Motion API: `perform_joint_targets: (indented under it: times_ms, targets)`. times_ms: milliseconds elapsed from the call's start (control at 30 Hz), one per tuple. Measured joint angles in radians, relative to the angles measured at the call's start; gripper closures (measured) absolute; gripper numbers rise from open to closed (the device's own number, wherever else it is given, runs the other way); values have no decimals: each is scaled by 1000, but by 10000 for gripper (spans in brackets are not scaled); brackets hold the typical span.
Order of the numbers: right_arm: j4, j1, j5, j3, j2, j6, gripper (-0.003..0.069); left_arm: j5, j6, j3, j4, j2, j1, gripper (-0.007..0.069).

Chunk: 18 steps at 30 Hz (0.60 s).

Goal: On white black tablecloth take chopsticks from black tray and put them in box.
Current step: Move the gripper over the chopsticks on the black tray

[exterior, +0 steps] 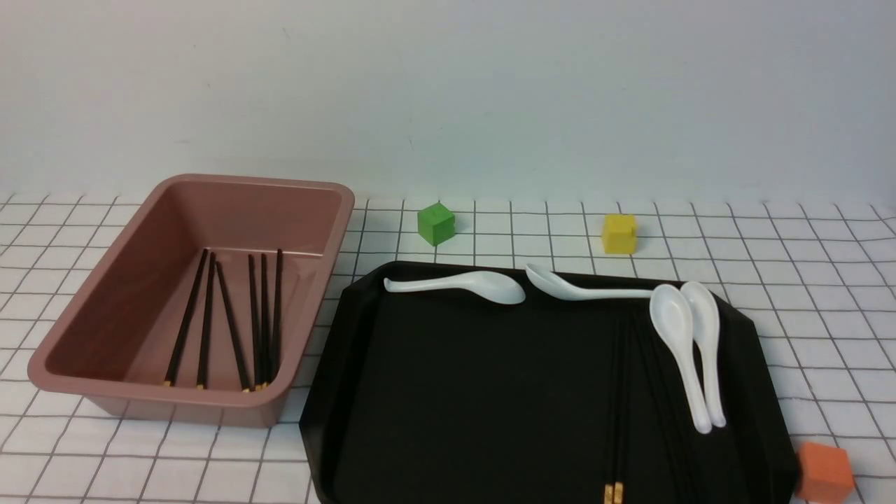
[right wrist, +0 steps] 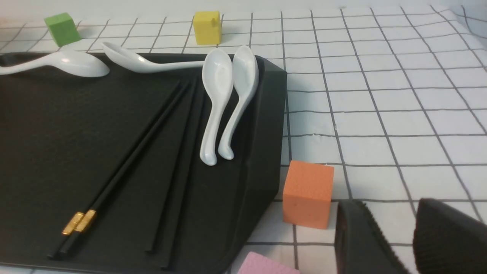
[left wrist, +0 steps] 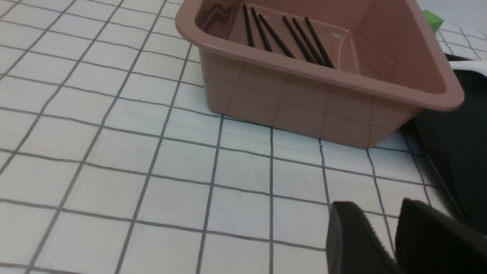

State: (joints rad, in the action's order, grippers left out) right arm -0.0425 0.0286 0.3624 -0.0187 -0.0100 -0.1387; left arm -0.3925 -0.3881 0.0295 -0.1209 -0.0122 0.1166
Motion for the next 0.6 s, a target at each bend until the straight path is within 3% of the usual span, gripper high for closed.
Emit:
perform_joint_targets:
  times_ms: [167,367,600]
  targets:
    - [18,0,-7,0,0,-33,419,0,0,0,0,0,0,413]
    - [364,0,-62,-5,0,-311,419,0,0,0,0,0,0,406]
    - [520,0,-80,-4,0,-381,419,0,0,0,0,0,0,406]
